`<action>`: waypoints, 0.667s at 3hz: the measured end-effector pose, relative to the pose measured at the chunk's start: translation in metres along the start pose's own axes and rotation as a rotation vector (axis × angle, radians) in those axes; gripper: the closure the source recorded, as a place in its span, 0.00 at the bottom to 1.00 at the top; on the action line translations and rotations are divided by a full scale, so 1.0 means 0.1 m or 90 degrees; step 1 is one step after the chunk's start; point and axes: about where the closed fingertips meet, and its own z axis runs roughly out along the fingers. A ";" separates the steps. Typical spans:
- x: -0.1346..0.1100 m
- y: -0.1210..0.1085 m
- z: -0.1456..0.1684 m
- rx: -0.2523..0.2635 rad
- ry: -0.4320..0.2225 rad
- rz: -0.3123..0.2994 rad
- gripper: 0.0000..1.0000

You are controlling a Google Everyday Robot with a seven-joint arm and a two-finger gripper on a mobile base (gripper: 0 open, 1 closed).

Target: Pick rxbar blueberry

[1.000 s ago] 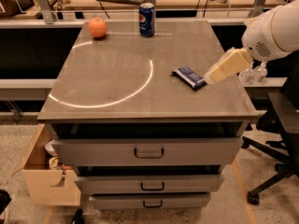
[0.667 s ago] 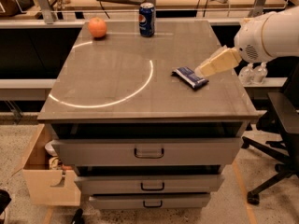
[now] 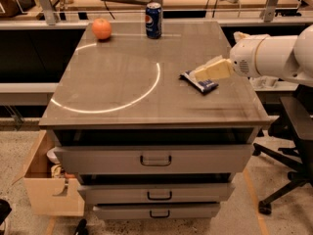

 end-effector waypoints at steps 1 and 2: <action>0.00 0.00 0.00 0.000 0.000 0.000 0.00; 0.09 0.05 0.15 -0.019 -0.023 0.031 0.00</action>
Offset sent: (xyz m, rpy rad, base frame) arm 0.0178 0.0145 -0.0381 0.1667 0.0338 0.0339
